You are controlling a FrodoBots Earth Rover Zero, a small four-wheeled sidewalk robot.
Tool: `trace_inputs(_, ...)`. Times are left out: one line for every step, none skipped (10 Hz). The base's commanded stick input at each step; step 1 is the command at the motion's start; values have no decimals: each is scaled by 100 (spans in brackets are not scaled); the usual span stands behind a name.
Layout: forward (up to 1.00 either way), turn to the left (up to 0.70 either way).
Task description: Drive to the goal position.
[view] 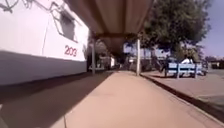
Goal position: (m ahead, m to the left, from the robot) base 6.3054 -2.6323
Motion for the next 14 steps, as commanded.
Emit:
trace_inputs(85, 0)
trace_inputs(85, 0)
trace_inputs(85, 0)
trace_inputs(85, 0)
trace_inputs(85, 0)
trace_inputs(85, 0)
trace_inputs(85, 0)
trace_inputs(85, 0)
trace_inputs(85, 0)
trace_inputs(85, 0)
trace_inputs(85, -34)
trace_inputs(85, -34)
trace_inputs(85, -34)
trace_inputs(85, 0)
